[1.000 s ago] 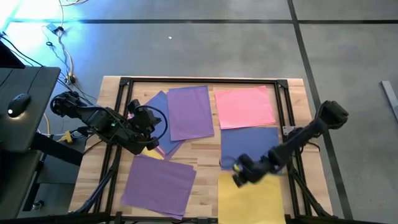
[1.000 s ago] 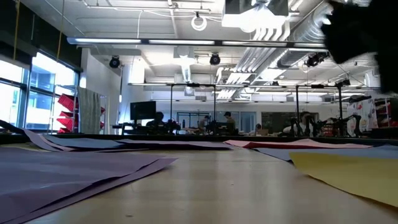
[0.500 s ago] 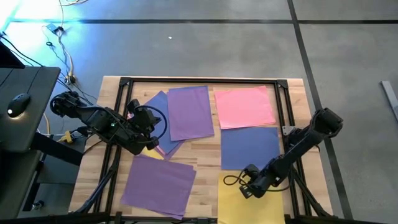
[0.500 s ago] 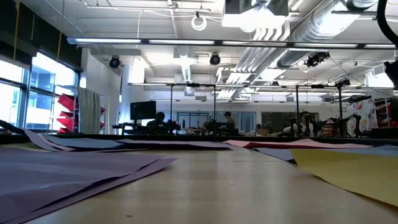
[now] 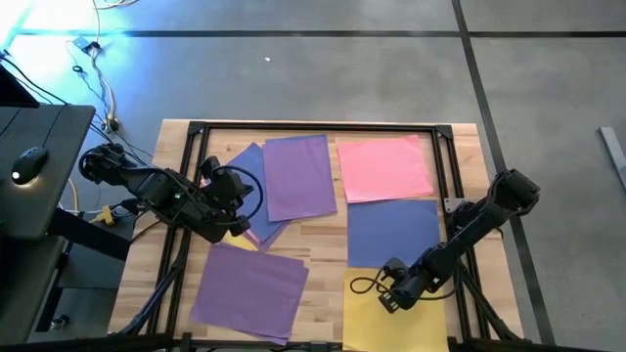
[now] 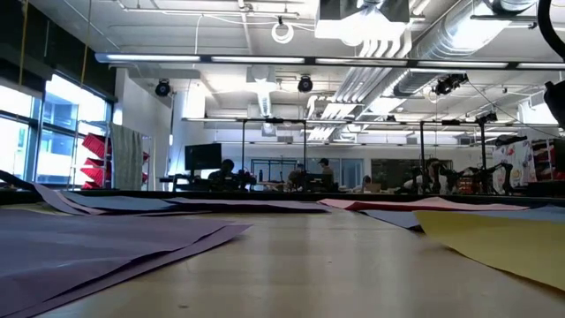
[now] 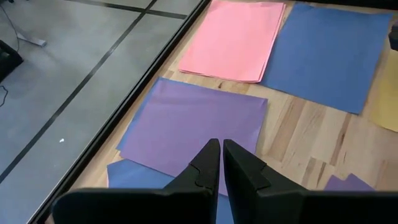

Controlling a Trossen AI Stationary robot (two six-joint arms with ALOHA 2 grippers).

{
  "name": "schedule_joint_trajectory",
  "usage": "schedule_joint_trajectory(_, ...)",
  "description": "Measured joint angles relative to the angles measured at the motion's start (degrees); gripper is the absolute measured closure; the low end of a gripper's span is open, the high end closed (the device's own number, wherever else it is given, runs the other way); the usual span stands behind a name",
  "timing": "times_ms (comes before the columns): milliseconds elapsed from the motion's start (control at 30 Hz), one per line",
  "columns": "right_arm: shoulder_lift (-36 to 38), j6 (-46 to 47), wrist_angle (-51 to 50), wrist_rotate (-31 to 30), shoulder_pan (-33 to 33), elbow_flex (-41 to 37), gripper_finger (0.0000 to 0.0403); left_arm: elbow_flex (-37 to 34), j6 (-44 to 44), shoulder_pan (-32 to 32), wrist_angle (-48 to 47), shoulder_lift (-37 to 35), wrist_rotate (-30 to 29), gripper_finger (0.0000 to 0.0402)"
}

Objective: Organize paper
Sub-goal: Adjust the purple paper on the bottom left of the table

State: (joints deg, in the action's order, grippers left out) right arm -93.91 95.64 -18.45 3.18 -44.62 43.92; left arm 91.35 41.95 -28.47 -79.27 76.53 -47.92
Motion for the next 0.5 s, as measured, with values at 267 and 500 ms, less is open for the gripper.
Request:
schedule_joint_trajectory(267, 0.1, -4.2, -0.1, 0.6, 0.0, 0.2, 0.0403, 0.0, 0.0, 0.0, 0.3, 0.0, 0.0, 0.0402)
schedule_joint_trajectory(500, 2.4, -8.1, -5.3, 0.9, 0.2, 7.2, 0.0403, 0.0, 0.0, 0.0, 3.0, 0.0, 1.1, 0.0402)
